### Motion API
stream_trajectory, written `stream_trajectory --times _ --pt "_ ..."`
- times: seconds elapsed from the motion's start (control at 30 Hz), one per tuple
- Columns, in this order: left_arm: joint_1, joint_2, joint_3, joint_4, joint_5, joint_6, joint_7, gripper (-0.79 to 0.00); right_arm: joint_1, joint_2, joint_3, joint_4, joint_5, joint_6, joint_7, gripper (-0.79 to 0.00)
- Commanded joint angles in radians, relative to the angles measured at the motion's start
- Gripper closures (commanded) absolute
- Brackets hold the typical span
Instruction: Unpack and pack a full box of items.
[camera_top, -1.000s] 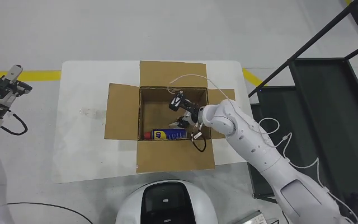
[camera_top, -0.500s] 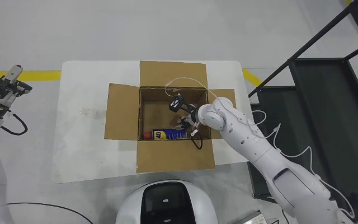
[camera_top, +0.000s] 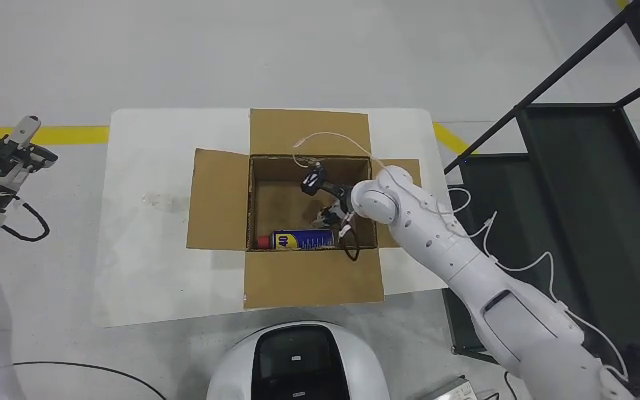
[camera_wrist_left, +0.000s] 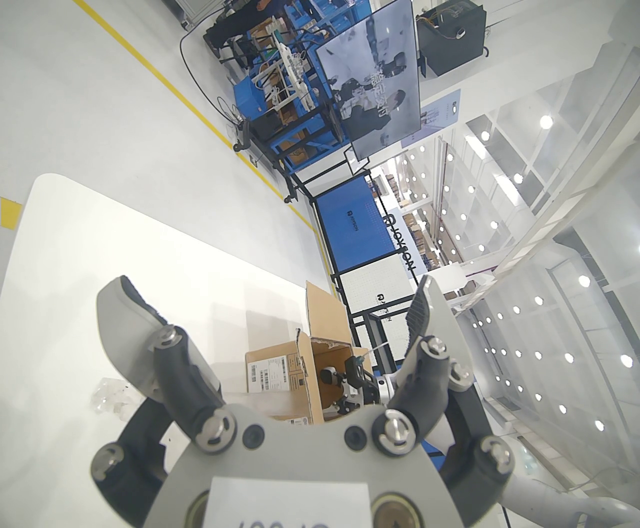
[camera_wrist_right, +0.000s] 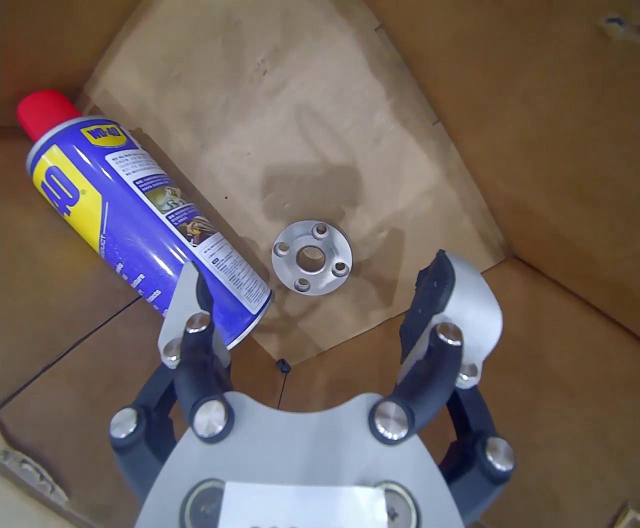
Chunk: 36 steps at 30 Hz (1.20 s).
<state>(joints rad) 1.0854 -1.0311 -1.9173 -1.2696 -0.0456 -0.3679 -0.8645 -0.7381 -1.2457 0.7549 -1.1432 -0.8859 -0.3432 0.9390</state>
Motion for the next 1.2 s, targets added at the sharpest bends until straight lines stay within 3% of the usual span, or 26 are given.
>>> stream_trajectory --times 0.0,0.07,0.1,0.13,0.23,0.33,0.5,0.63,1.0,1.17 --pt "0.0 0.0 0.0 0.0 0.0 0.0 0.0 -0.785 0.014 -0.005 -0.007 0.008 0.0 -0.001 0.002 -0.61" --pt "0.0 0.0 0.0 0.0 0.0 0.0 0.0 -0.785 0.025 -0.01 -0.017 0.017 -0.006 -0.013 0.017 -0.57" --pt "0.0 0.0 0.0 0.0 0.0 0.0 0.0 -0.785 0.029 -0.012 -0.022 0.023 -0.005 -0.021 0.025 -0.443" --pt "0.0 0.0 0.0 0.0 0.0 0.0 0.0 -0.785 0.032 -0.015 -0.027 0.031 -0.002 -0.027 0.03 -0.391" --pt "0.0 0.0 0.0 0.0 0.0 0.0 0.0 -0.785 0.04 -0.025 -0.044 0.059 0.001 -0.036 0.034 -0.419" --pt "0.0 0.0 0.0 0.0 0.0 0.0 0.0 -0.785 0.047 -0.035 -0.059 0.085 0.004 -0.034 0.028 -0.603" --pt "0.0 0.0 0.0 0.0 0.0 0.0 0.0 -0.785 0.059 -0.05 -0.079 0.125 -0.001 -0.028 0.023 -0.736" --pt "0.0 0.0 0.0 0.0 0.0 0.0 0.0 -0.785 0.066 -0.058 -0.086 0.149 0.002 -0.031 0.018 -0.727" --pt "0.0 0.0 0.0 0.0 0.0 0.0 0.0 -0.785 0.079 -0.08 -0.103 0.212 0.008 -0.04 -0.001 -0.573" --pt "0.0 0.0 0.0 0.0 0.0 0.0 0.0 -0.785 0.091 -0.086 -0.098 0.223 0.006 -0.036 -0.014 -0.61"
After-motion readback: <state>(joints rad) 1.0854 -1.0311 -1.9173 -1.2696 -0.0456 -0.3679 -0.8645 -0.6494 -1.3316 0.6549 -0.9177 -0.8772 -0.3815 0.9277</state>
